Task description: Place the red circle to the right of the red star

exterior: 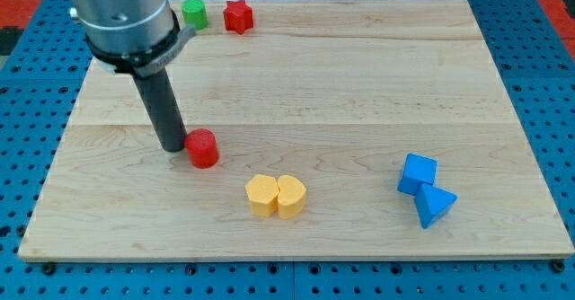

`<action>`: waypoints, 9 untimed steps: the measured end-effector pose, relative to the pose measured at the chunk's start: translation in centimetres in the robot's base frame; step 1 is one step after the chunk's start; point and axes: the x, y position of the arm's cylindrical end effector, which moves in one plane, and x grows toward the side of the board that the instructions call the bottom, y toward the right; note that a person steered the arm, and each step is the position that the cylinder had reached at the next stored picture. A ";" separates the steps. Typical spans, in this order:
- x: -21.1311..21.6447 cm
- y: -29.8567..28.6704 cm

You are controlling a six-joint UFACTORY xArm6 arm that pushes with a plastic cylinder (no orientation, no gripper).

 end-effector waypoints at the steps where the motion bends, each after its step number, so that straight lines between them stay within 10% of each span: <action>1: 3.5 0.1; 9: -23.3 14.0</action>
